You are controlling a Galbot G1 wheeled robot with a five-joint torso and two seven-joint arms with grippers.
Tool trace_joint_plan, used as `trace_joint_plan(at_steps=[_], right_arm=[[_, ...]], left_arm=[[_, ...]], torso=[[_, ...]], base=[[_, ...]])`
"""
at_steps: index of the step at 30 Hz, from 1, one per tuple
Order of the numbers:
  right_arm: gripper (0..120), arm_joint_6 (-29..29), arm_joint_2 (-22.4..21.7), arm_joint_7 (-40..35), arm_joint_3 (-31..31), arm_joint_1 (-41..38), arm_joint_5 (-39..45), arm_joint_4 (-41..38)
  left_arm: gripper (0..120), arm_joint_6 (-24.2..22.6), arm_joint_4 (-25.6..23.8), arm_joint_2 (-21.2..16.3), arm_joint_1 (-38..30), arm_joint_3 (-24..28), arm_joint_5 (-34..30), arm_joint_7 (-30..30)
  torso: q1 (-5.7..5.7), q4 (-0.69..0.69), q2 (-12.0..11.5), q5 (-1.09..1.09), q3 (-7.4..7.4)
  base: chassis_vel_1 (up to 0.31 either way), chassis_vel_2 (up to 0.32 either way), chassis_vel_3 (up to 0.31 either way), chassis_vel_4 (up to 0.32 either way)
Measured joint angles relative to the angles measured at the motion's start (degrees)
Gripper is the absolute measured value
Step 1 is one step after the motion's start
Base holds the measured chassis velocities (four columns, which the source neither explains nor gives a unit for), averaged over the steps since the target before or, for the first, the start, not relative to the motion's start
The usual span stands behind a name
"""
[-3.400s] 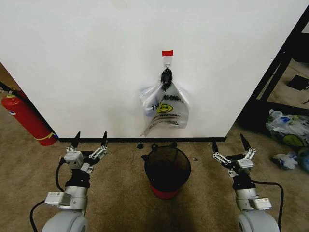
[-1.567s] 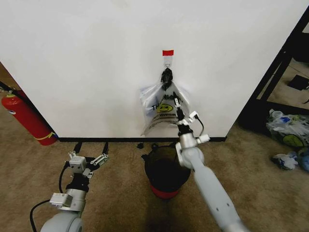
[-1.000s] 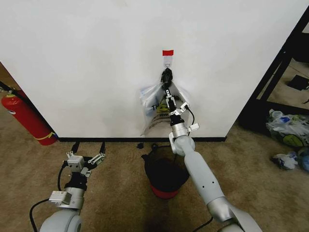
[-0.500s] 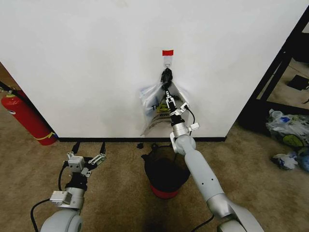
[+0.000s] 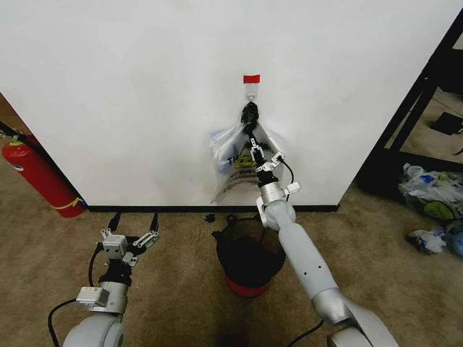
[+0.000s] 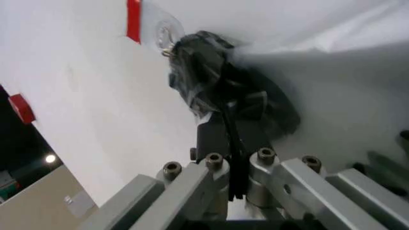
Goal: Pick up the garbage bag from the wall and place it over the trash bin.
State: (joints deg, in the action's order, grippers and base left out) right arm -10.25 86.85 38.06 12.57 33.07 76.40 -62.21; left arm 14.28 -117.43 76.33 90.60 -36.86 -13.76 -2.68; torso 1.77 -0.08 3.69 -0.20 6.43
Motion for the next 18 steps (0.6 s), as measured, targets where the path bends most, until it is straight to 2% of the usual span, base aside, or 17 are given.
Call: trace_joint_plan(at_steps=[9,18], right_arm=[[0,0.0,-2.9,1.8,-0.2,4.5,-2.6,-2.8],[0,0.0,-8.5,4.6,0.4,15.9,-6.4,-9.4]], left_arm=[[100,0.2,-0.2,0.2,0.1,0.2,0.1,0.0],[100,0.5,-0.9,0.0,0.3,0.1,-0.1,0.0]], torso=[[0.00,0.00,0.0,0.01,0.00],[0.00,0.00,0.0,0.01,0.00]], base=[[0.000,0.000,0.000,0.000],[0.000,0.000,0.000,0.000]])
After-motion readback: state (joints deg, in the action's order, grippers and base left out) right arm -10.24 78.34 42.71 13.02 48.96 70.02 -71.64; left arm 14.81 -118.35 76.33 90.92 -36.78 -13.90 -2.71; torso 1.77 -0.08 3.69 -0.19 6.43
